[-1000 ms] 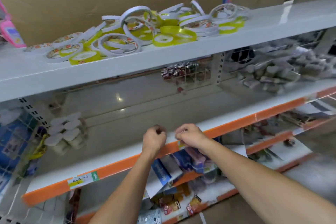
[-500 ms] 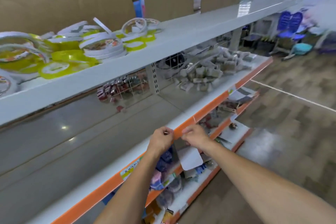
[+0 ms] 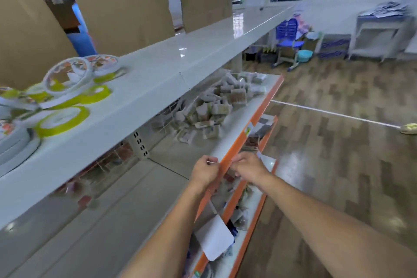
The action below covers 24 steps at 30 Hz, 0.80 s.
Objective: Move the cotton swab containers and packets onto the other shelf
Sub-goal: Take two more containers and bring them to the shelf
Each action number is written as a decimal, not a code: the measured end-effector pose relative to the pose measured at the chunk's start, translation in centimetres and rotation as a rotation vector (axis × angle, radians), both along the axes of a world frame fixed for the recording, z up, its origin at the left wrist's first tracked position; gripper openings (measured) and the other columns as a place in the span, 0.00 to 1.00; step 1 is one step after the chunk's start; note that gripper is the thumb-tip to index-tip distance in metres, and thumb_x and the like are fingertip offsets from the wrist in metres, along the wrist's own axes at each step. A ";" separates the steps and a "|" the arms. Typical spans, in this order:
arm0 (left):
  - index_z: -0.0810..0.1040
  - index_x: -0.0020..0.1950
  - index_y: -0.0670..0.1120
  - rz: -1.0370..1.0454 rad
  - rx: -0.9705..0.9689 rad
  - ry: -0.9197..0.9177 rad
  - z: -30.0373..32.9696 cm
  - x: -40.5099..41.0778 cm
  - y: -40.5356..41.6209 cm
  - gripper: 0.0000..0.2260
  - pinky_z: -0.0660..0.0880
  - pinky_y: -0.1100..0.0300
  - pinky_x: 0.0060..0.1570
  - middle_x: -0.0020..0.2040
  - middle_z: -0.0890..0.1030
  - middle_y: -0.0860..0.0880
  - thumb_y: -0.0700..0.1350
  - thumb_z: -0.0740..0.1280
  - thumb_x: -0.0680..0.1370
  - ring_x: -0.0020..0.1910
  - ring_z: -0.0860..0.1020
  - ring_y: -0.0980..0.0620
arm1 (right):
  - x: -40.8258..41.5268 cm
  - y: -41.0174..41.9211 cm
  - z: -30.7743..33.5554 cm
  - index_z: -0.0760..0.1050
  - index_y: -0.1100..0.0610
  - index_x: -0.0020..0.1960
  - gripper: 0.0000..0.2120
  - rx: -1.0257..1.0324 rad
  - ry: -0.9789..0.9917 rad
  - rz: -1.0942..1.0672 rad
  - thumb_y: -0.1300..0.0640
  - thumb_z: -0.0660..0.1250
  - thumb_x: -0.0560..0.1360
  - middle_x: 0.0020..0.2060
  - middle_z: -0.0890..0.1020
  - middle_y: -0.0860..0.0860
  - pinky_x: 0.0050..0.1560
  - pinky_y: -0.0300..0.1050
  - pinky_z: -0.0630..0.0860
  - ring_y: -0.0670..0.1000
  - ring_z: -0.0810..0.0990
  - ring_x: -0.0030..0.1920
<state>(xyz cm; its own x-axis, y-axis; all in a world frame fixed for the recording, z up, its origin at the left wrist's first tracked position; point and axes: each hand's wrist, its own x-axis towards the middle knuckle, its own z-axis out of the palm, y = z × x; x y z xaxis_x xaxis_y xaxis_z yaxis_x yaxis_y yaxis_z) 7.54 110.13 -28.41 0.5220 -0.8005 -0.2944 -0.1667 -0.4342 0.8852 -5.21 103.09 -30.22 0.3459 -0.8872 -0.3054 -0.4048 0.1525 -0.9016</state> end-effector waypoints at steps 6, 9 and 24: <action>0.74 0.55 0.45 -0.105 0.029 -0.012 -0.8 0.7 -6.7 0.07 0.67 0.61 0.32 0.40 0.76 0.45 0.37 0.62 0.78 0.34 0.72 0.50 | -0.6 -5.3 0.0 0.75 0.53 0.43 0.08 0.009 -0.059 -0.079 0.66 0.67 0.76 0.37 0.77 0.52 0.34 0.36 0.73 0.50 0.76 0.36; 0.73 0.49 0.47 -0.112 0.026 -0.020 -0.9 -0.3 -10.0 0.05 0.67 0.64 0.26 0.34 0.76 0.48 0.37 0.65 0.77 0.29 0.72 0.53 | -1.6 -7.7 -0.1 0.76 0.54 0.44 0.07 -0.001 -0.042 -0.099 0.66 0.68 0.76 0.38 0.77 0.51 0.30 0.32 0.70 0.48 0.75 0.35; 0.77 0.43 0.50 0.008 0.007 -0.050 -1.9 -6.2 -28.8 0.05 0.75 0.57 0.43 0.39 0.81 0.48 0.47 0.72 0.75 0.39 0.80 0.48 | -8.8 -28.1 -0.7 0.77 0.55 0.45 0.07 0.008 0.041 0.019 0.66 0.68 0.72 0.34 0.80 0.56 0.40 0.49 0.74 0.56 0.77 0.34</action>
